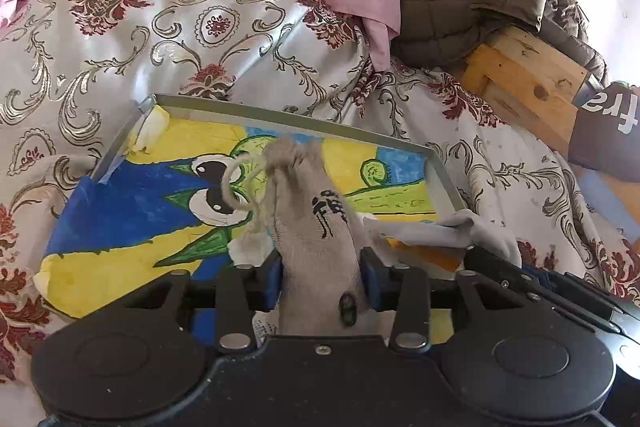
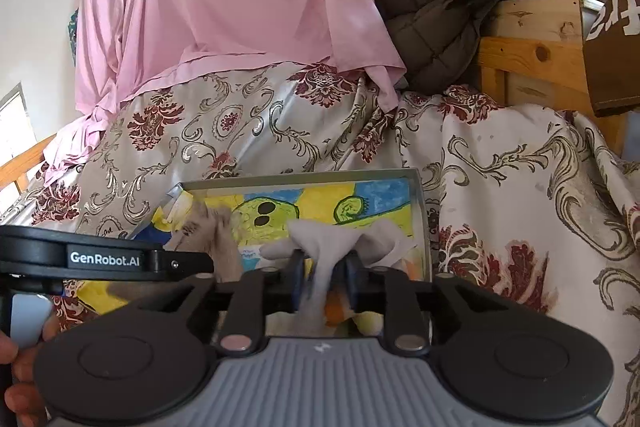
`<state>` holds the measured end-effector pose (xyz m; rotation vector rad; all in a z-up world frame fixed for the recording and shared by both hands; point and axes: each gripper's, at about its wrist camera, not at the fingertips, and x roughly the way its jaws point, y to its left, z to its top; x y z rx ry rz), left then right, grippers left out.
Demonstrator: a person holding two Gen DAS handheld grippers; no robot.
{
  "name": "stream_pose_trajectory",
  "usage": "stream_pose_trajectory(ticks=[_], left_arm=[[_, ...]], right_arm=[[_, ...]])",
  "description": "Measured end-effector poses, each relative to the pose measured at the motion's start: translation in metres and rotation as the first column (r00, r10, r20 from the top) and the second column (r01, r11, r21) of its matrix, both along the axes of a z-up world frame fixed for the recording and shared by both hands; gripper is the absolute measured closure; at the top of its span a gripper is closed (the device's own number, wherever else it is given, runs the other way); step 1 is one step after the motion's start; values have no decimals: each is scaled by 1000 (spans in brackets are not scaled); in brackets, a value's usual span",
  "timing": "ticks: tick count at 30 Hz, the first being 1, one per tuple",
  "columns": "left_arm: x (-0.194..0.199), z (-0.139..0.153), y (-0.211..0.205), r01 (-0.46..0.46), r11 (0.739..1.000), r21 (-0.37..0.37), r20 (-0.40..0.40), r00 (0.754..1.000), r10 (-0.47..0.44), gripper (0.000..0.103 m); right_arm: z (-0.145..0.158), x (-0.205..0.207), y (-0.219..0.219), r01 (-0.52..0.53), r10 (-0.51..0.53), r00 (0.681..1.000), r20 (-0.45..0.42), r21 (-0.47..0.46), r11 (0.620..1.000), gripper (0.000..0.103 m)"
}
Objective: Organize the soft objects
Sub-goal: 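Open both tools to release the items and lift away, then move both open tools from the tray back over the pile of items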
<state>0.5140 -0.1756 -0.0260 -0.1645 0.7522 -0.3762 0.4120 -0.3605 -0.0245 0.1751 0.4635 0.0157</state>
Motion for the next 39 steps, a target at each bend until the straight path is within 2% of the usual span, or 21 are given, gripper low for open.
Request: stream_pose_trajectory(ticks=[4, 6, 10, 20, 26, 31, 34, 39], left_arm=[[-4, 7, 2, -9, 1000, 15, 25, 1000, 9, 48], [-7, 12, 2, -13, 1000, 25, 47, 999, 12, 41], [-17, 26, 5, -18, 999, 39, 91, 996, 14, 35], [-65, 68, 23, -43, 999, -15, 207, 977, 46, 17], [-114, 88, 37, -66, 994, -93, 292, 952, 90, 9], [-157, 97, 45, -75, 993, -87, 375, 921, 102, 6], [-180, 99, 52, -74, 994, -74, 402, 911, 98, 1], [-216, 100, 63, -69, 996, -59, 429, 899, 88, 1]], right_arm=[[8, -7, 2, 11, -11, 1000, 13, -17, 1000, 65], [13, -13, 3, 20, -19, 1000, 23, -16, 1000, 57], [26, -28, 2, 35, -34, 998, 58, -17, 999, 47], [62, -89, 0, 59, -55, 979, 195, -17, 998, 18], [77, -133, 9, 61, -48, 958, 282, -35, 998, 9], [83, -169, 19, 65, -44, 939, 341, -51, 997, 3], [86, -191, 24, 69, -43, 926, 375, -56, 996, 1], [86, -229, 31, 57, -34, 903, 428, -41, 998, 0]])
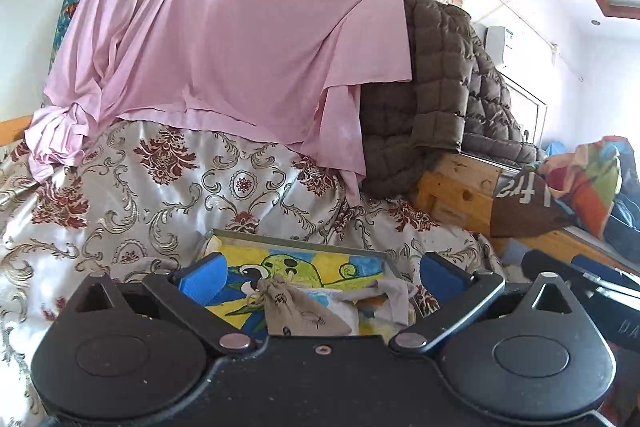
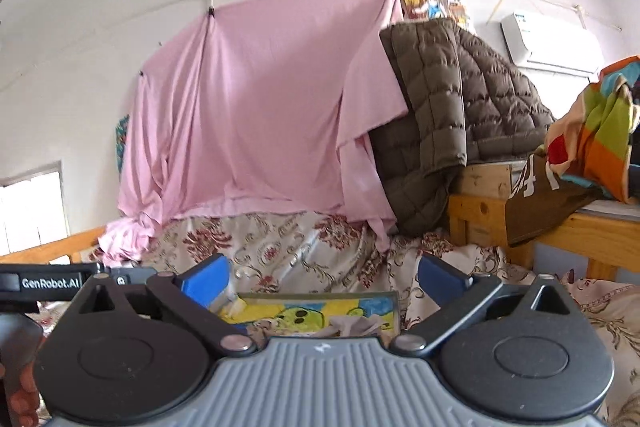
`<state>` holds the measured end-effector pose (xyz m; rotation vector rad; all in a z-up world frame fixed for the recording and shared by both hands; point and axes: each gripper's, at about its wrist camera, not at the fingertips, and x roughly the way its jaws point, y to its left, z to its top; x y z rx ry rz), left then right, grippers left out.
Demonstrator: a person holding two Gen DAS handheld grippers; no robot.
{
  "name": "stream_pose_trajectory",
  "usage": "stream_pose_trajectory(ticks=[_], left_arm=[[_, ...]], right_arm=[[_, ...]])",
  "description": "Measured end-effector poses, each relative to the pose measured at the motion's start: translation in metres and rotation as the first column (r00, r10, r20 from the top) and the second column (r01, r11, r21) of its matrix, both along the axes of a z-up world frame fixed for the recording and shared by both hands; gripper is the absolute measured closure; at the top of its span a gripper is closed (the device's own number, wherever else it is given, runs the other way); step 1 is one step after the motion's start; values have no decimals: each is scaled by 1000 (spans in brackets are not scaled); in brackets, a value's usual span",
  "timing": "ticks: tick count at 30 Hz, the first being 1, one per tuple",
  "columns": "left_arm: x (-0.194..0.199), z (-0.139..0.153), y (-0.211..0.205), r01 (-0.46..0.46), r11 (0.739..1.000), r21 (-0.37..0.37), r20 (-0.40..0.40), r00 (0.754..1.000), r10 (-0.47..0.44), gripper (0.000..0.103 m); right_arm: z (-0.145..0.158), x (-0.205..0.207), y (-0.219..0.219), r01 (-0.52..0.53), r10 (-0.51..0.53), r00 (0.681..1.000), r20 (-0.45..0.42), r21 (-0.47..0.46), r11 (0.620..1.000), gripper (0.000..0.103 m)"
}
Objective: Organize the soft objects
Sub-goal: 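Move both open tools from the tray back over the pile of items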
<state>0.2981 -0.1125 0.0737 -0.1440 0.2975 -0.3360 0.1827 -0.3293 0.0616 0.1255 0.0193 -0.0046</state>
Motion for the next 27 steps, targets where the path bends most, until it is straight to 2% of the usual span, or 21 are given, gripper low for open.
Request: stream_pose_trajectory(ticks=[7, 13, 20, 27], left_arm=[[-46, -5, 15, -8, 1000, -1, 27, 1000, 8, 1], [-81, -17, 30, -12, 1000, -12, 15, 1000, 12, 1], [-105, -33, 47, -1, 999, 33, -28, 1000, 2, 1], [-123, -41, 69, -9, 999, 32, -45, 999, 11, 1]], right_arm=[[-9, -46, 16, -8, 7, 999, 40, 7, 1000, 0], [-19, -76, 34, -20, 20, 999, 30, 9, 1000, 0], [-31, -92, 52, -6, 7, 998, -59, 29, 1000, 0], [-45, -101, 66, 4, 0, 988, -152, 24, 1000, 0]])
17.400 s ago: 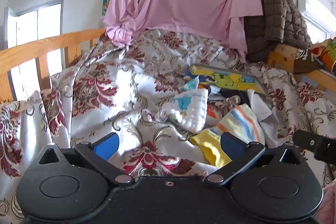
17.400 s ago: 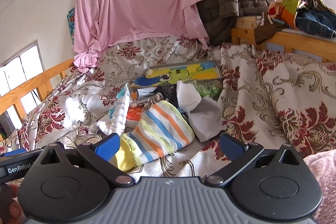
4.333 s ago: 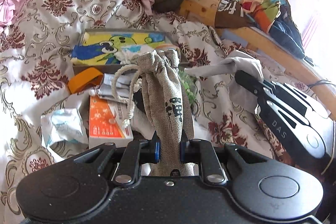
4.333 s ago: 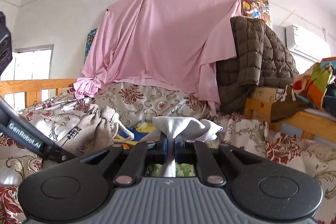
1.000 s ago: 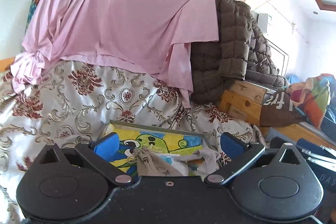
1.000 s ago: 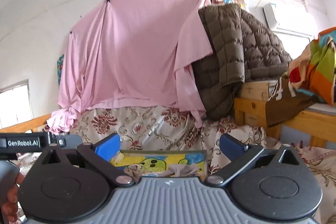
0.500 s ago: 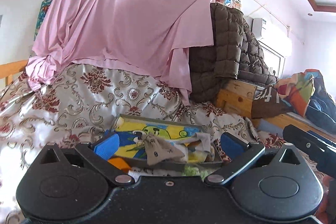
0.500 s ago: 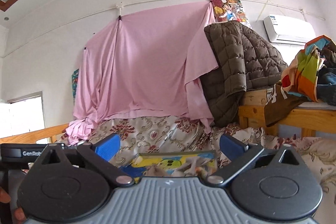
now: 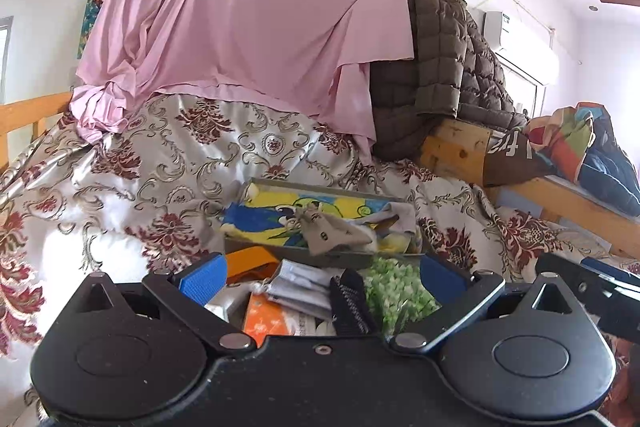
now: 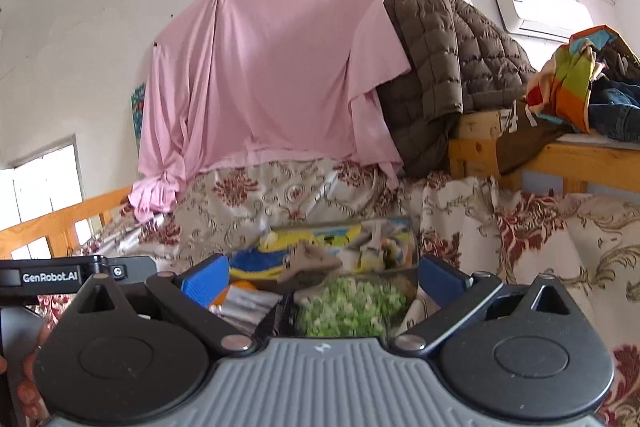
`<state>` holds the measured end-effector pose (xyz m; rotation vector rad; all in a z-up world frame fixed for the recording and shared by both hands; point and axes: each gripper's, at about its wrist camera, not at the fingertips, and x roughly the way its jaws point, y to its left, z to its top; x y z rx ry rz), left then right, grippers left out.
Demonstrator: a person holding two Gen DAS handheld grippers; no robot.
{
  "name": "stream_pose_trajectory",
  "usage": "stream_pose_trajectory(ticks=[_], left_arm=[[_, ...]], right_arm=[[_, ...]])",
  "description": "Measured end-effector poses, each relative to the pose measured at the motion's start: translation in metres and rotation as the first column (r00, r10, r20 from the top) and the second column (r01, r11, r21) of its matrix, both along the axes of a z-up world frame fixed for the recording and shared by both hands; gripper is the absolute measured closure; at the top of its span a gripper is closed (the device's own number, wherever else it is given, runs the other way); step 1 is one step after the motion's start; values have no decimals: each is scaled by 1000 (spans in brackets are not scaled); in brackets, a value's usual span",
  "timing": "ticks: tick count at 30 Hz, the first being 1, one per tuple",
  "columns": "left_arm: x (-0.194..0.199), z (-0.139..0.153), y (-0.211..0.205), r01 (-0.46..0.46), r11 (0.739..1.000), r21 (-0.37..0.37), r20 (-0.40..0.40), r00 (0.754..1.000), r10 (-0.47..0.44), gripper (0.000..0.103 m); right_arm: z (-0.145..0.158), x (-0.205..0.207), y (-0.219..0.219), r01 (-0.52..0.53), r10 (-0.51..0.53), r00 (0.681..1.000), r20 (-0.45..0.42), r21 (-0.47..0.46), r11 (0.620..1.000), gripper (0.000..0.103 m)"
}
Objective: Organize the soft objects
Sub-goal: 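Move both open tools from the tray back over the pile of items, then lower the left tool onto the black knit sock while the right tool approaches the white tissue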
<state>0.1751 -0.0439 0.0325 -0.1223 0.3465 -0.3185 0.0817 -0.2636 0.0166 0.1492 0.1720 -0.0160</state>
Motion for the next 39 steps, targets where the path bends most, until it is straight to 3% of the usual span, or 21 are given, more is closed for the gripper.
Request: stream_pose_trajectory(ticks=[5, 10, 17, 26, 39], left_arm=[[-11, -11, 9, -1, 1000, 17, -19, 1000, 1, 1], [-16, -29, 17, 4, 1000, 28, -90, 996, -2, 1], [-17, -49, 27, -8, 999, 46, -161, 987, 16, 1], [-10, -60, 33, -30, 997, 72, -194, 980, 44, 1], [-5, -76, 29, -34, 992, 121, -246, 967, 64, 1]], right_arm=[[-7, 3, 9, -14, 13, 998, -57, -14, 1000, 0], [-17, 20, 14, -25, 18, 987, -160, -42, 999, 0], [-24, 27, 20, -47, 33, 977, -212, -58, 997, 0], [-45, 52, 29, -90, 44, 920, -390, -100, 991, 0], [-58, 68, 27, -112, 50, 863, -502, -94, 989, 0]])
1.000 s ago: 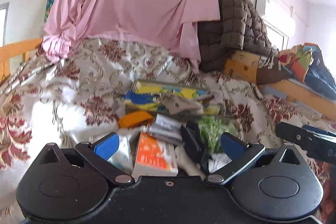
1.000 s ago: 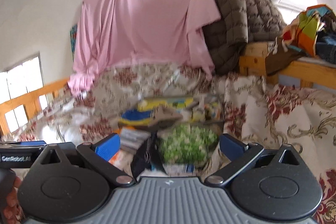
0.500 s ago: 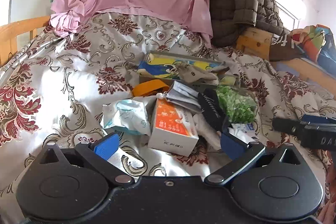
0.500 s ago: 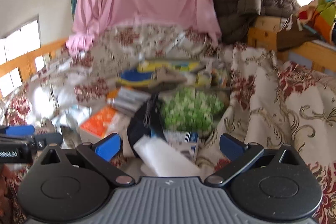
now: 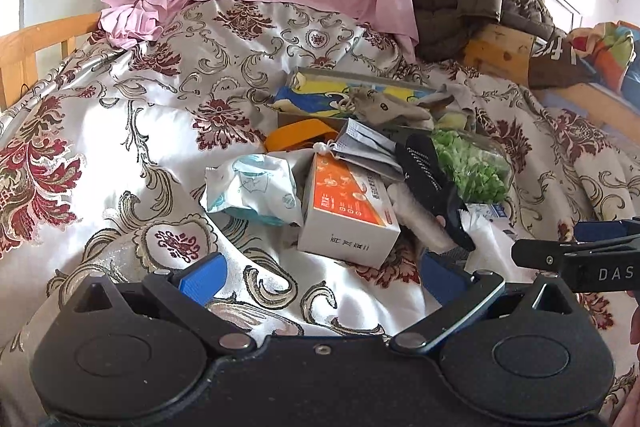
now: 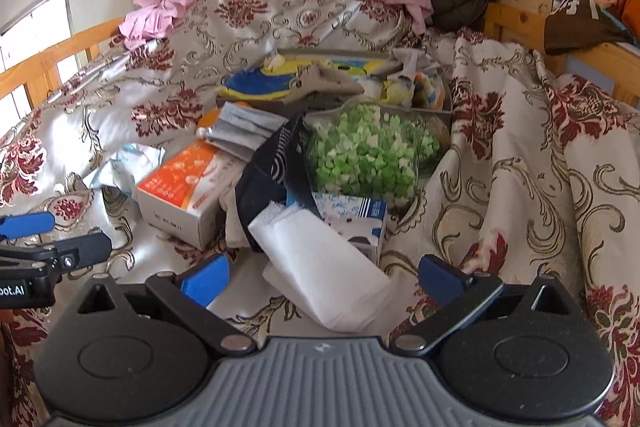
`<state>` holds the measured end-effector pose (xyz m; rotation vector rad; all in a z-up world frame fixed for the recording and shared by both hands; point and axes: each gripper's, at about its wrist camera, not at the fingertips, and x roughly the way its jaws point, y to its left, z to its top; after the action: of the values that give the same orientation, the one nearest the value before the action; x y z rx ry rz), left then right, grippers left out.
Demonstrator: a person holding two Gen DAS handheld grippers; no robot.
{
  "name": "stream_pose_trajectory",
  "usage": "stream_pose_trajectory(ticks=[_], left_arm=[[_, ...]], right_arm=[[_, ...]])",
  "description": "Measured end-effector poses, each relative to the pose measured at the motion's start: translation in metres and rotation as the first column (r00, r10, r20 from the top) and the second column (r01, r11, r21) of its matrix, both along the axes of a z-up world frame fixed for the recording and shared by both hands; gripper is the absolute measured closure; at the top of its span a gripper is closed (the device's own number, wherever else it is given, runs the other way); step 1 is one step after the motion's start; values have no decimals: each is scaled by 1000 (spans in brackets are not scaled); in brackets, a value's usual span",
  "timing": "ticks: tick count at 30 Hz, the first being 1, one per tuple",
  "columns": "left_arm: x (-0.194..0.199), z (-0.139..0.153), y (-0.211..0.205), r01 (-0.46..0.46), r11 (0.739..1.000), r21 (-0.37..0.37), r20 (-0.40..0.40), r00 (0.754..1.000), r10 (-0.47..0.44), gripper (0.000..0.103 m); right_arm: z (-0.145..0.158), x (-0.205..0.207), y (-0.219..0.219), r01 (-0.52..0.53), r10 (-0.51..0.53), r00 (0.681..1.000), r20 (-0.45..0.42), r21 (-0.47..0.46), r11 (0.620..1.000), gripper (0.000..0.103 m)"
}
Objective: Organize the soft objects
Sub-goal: 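Lower the left tool onto the black knit sock while the right tool approaches the white tissue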
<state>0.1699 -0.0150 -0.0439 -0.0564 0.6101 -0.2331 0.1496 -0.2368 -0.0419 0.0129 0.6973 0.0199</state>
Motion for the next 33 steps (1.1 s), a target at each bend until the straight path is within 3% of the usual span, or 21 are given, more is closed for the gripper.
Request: stream_pose_trajectory(ticks=[11, 15, 20, 26, 33], left_arm=[[23, 7, -4, 42, 996, 78, 3, 999, -42, 1], [35, 10, -8, 62, 997, 45, -7, 998, -61, 1], [53, 18, -28, 167, 986, 16, -6, 986, -167, 1], [80, 17, -47, 223, 972, -75, -56, 972, -227, 1], [101, 13, -62, 251, 964, -89, -80, 963, -259, 1]], right_arm=[[-15, 17, -9, 48, -43, 994, -96, 46, 998, 0], [-22, 25, -14, 71, -60, 990, -131, 83, 994, 0], [-25, 29, -16, 92, -77, 986, -145, 99, 991, 1], [-26, 30, -17, 94, -77, 986, -150, 110, 989, 1], [-26, 33, -18, 95, -74, 985, -156, 132, 987, 1]])
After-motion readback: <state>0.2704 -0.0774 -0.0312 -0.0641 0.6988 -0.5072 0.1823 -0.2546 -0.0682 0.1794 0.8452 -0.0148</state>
